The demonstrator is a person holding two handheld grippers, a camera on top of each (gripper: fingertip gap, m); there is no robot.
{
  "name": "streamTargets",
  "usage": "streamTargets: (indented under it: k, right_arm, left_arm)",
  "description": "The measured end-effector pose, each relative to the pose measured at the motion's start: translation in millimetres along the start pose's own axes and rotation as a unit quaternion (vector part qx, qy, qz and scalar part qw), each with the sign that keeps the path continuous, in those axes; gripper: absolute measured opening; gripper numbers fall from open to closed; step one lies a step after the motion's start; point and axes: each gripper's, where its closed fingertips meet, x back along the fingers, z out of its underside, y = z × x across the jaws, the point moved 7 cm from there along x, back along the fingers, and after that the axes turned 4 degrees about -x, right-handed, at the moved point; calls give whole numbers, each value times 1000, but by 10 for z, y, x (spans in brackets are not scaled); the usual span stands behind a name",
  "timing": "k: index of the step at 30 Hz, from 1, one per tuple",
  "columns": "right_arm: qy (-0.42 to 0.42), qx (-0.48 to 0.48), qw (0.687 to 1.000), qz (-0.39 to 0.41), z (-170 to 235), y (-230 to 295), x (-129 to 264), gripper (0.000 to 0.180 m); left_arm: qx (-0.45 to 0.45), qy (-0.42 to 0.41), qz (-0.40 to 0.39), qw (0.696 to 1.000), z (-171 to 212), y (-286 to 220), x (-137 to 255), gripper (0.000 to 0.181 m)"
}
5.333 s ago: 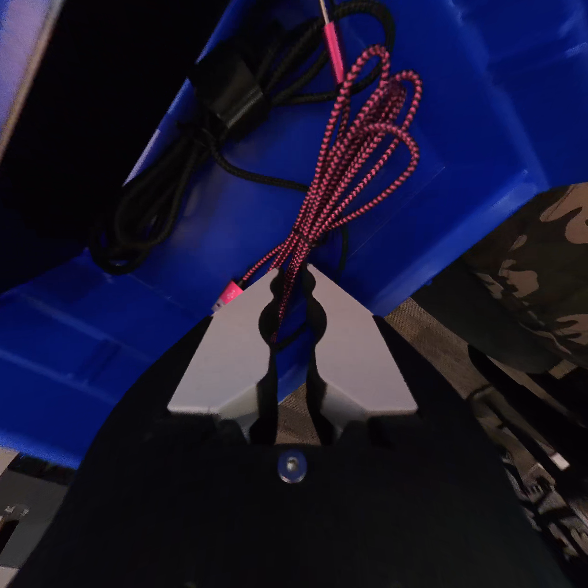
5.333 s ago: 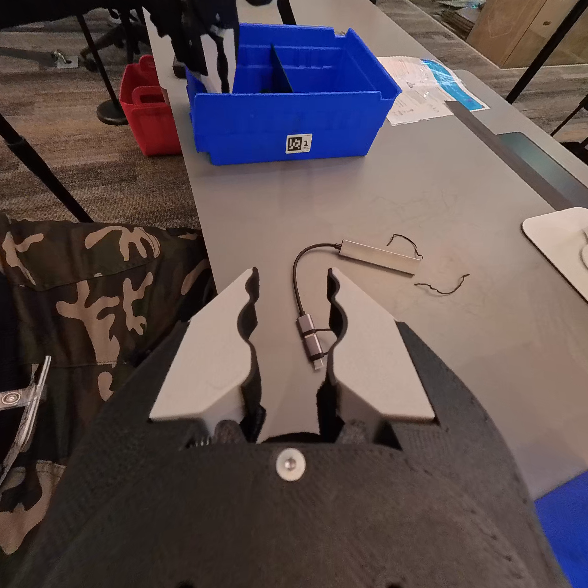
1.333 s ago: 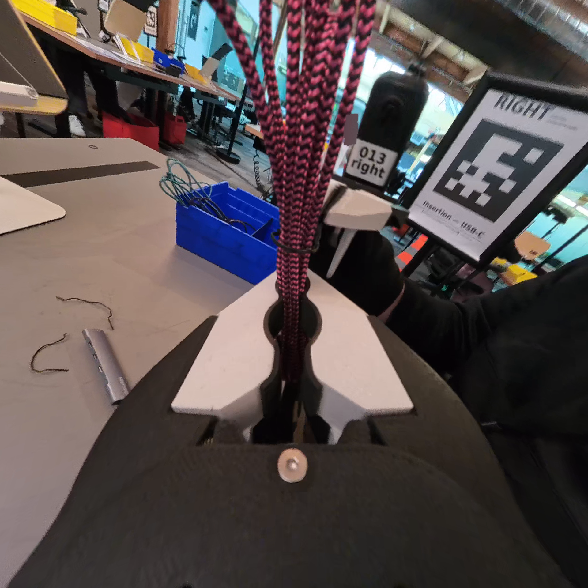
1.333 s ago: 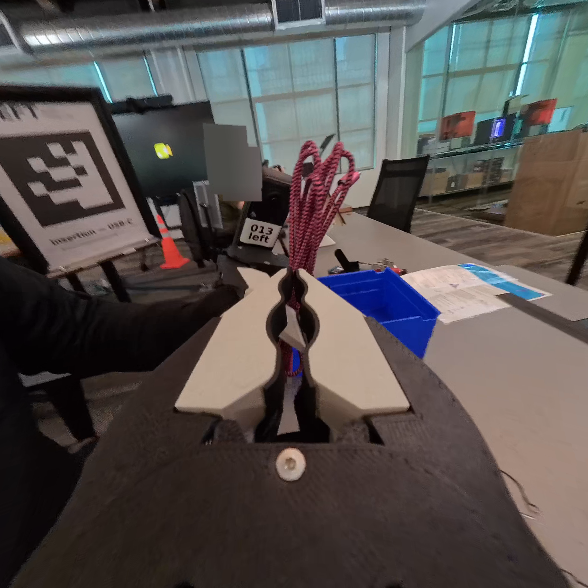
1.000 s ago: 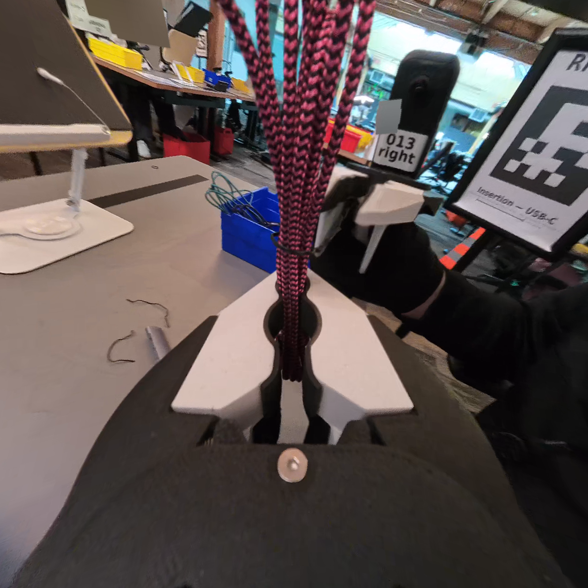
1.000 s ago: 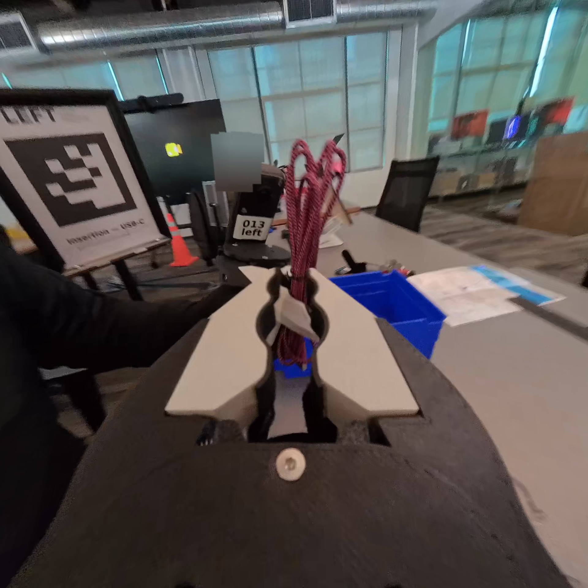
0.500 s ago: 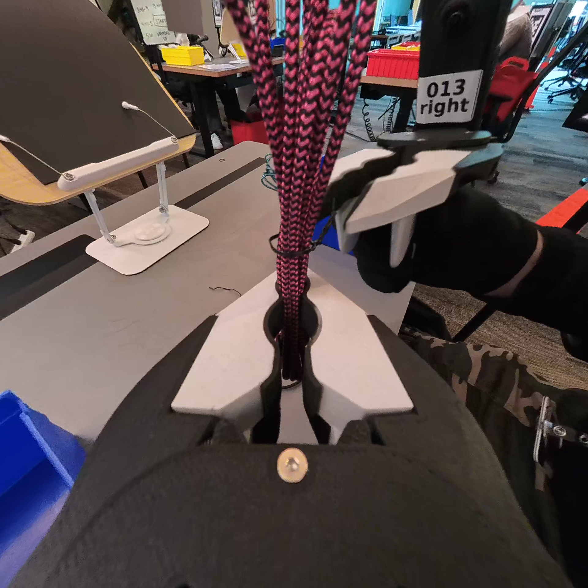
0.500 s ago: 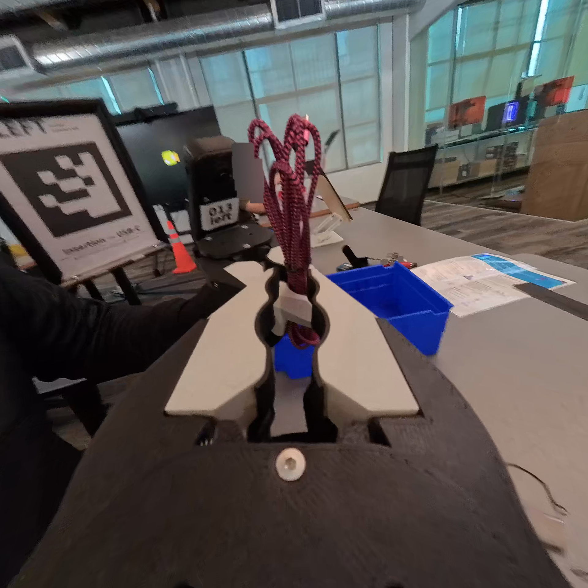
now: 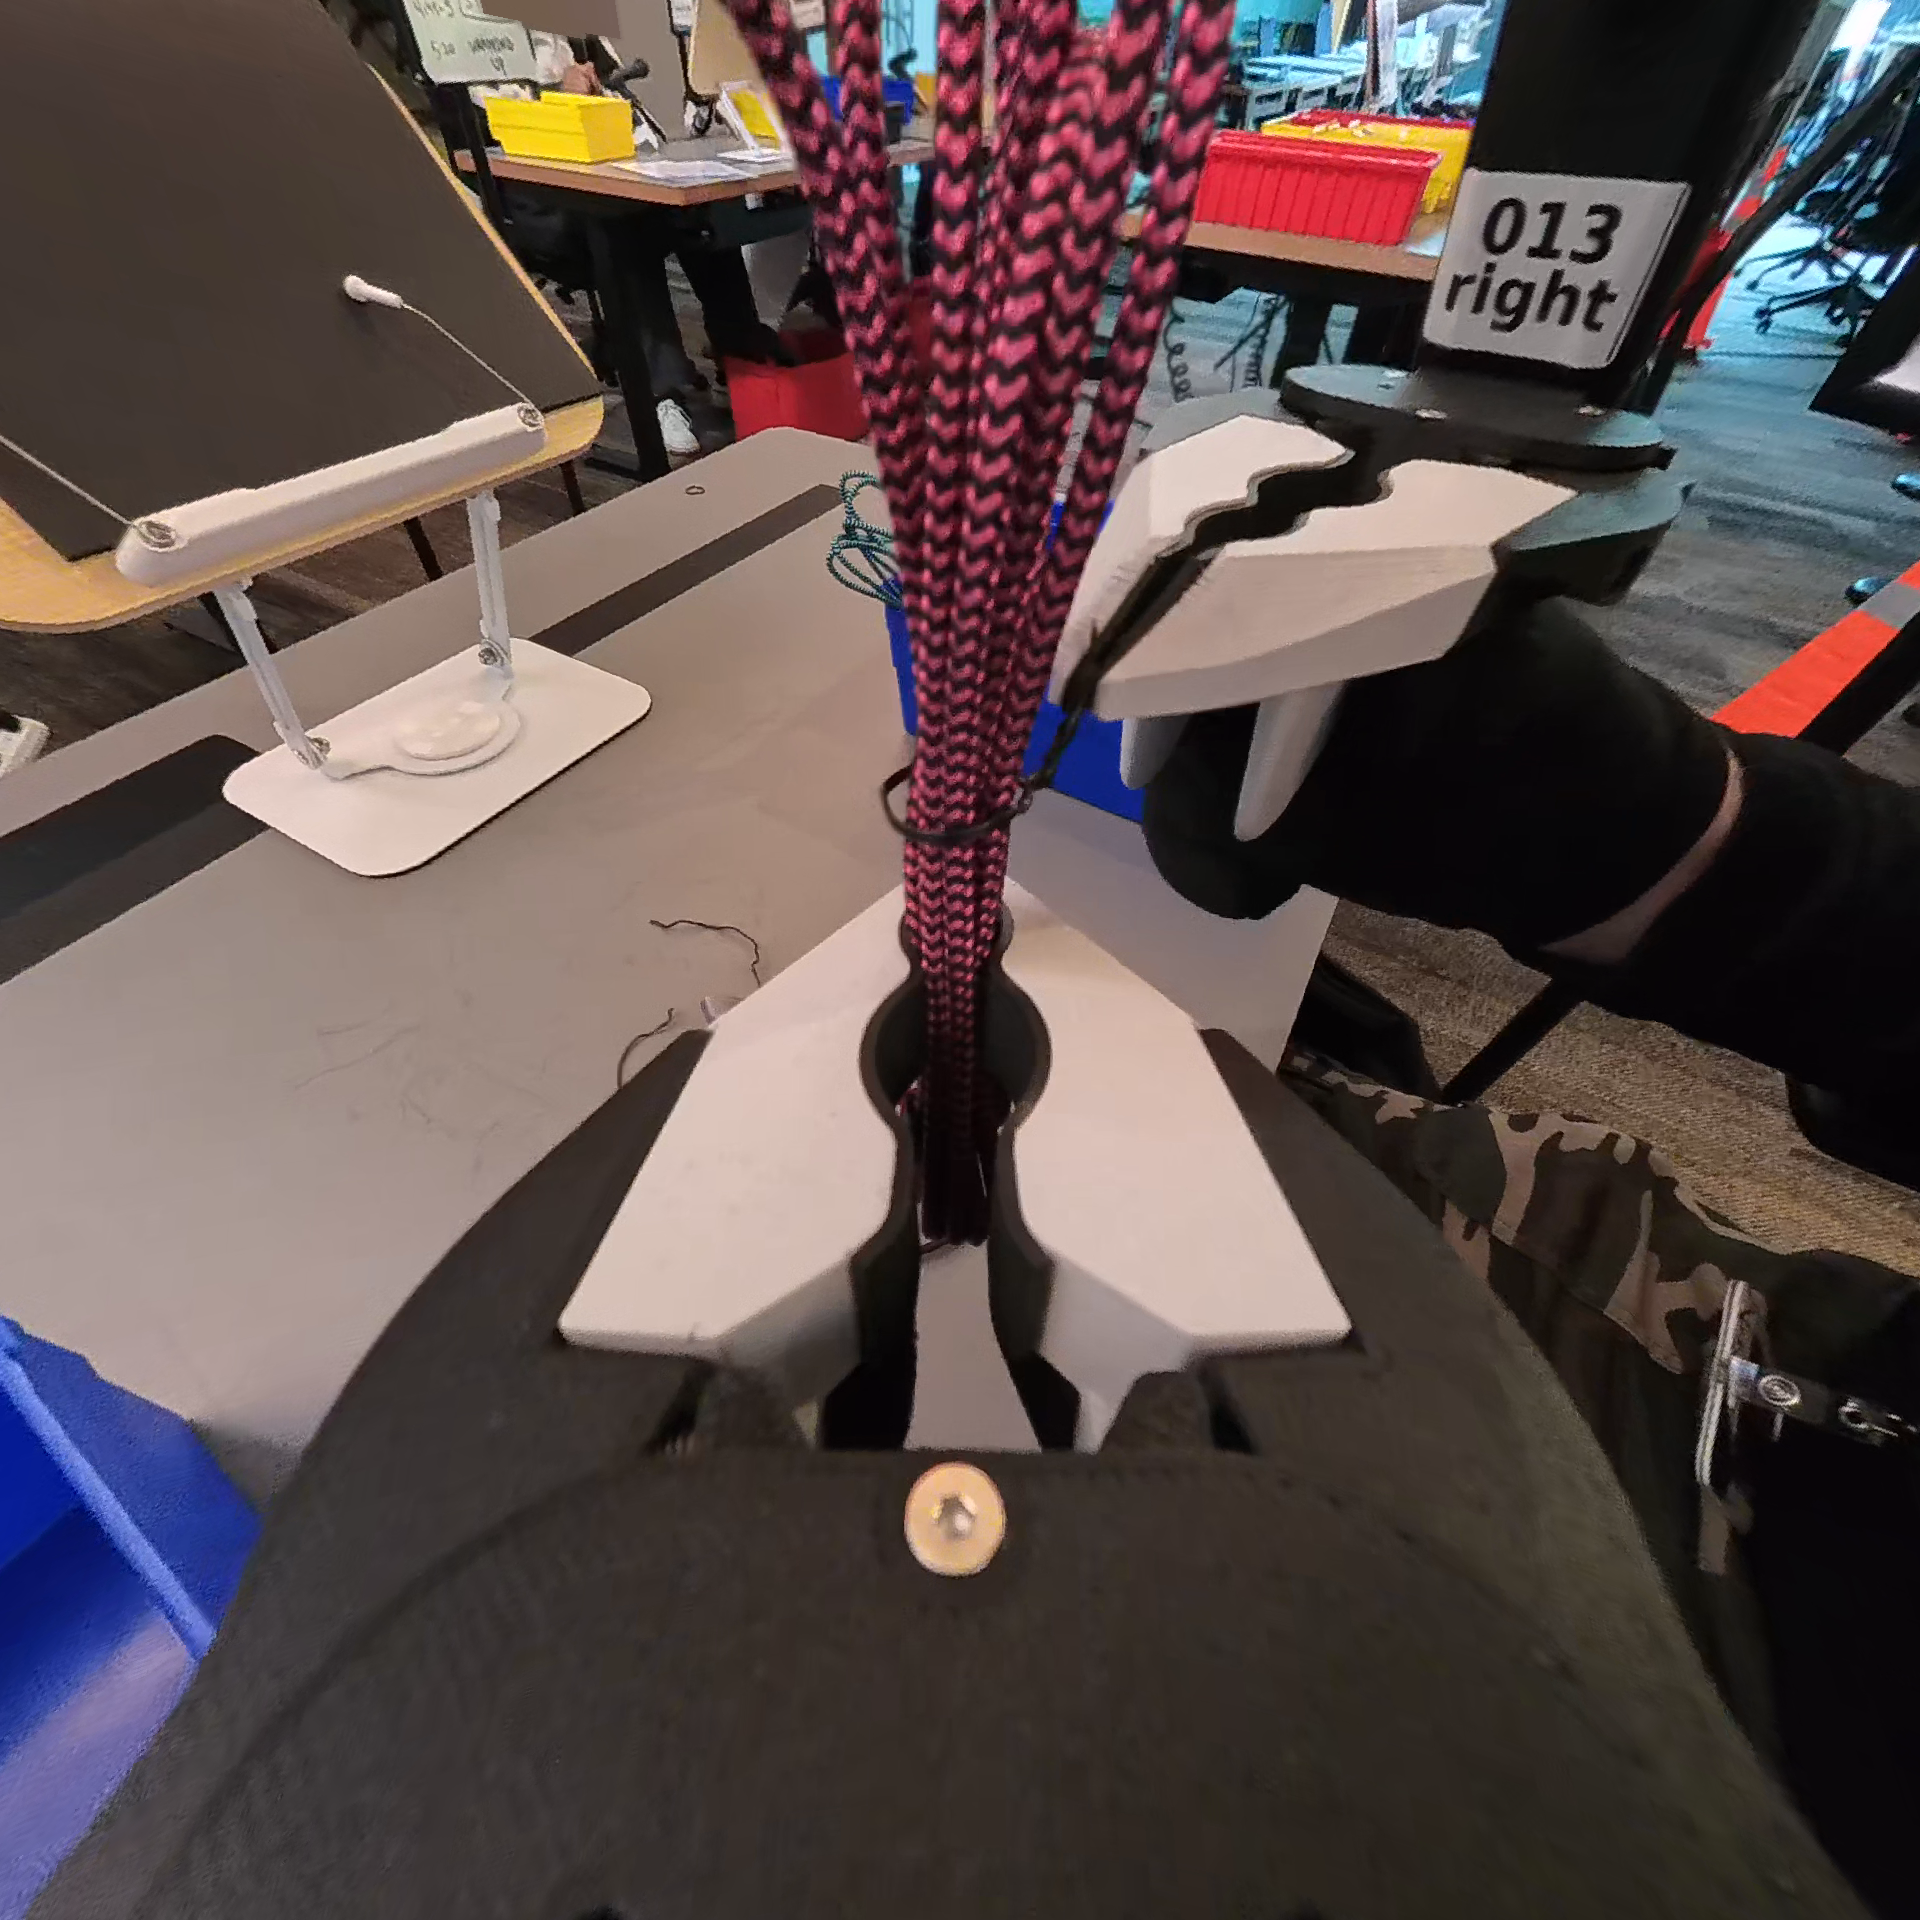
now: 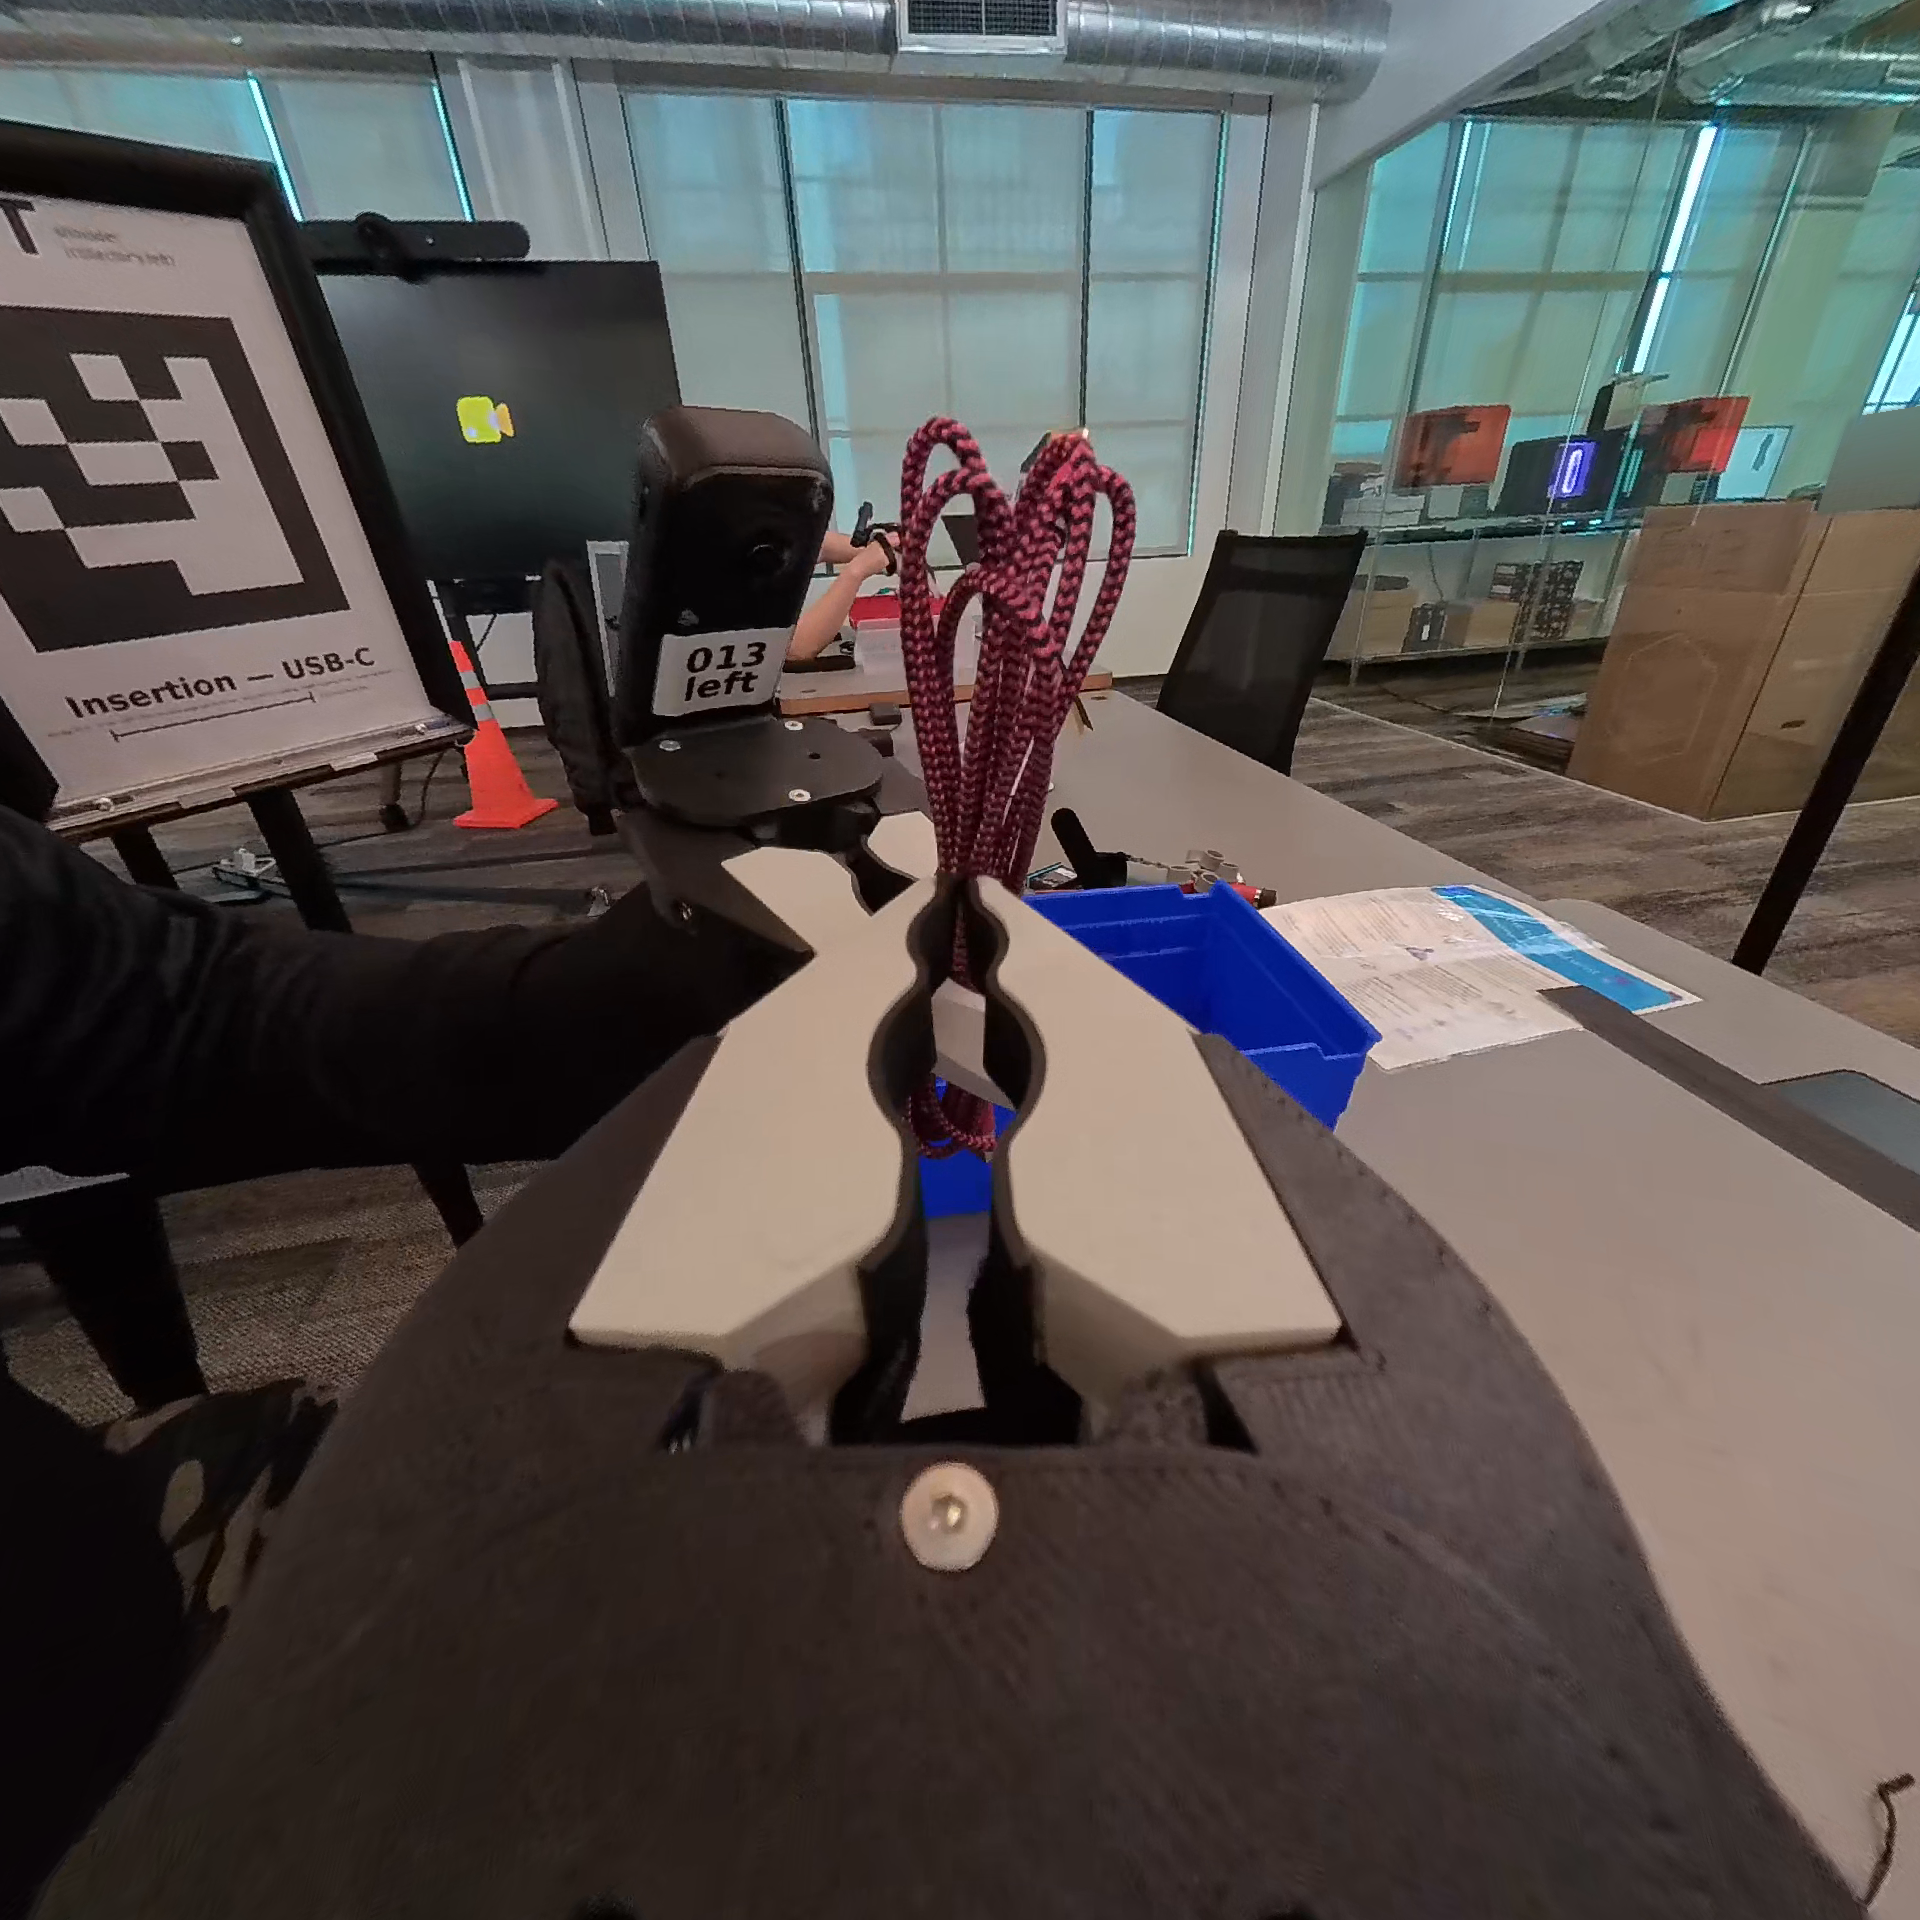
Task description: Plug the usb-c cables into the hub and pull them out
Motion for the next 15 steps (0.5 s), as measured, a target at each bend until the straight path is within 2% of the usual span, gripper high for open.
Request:
streamTargets:
  k: [11, 13, 15]
  right_arm:
    - [18, 86, 996, 18, 11, 114, -42, 0]
    - [9, 117, 993, 25, -26, 133, 18, 0]
    - [-34, 126, 991, 17, -145, 171, 119, 0]
  left_arm:
    - [78, -54, 58, 994, -79, 0, 69, 1]
    - [101, -77, 64, 990, -132, 19, 110, 1]
    - [118, -91, 54, 987, -154, 117, 195, 1]
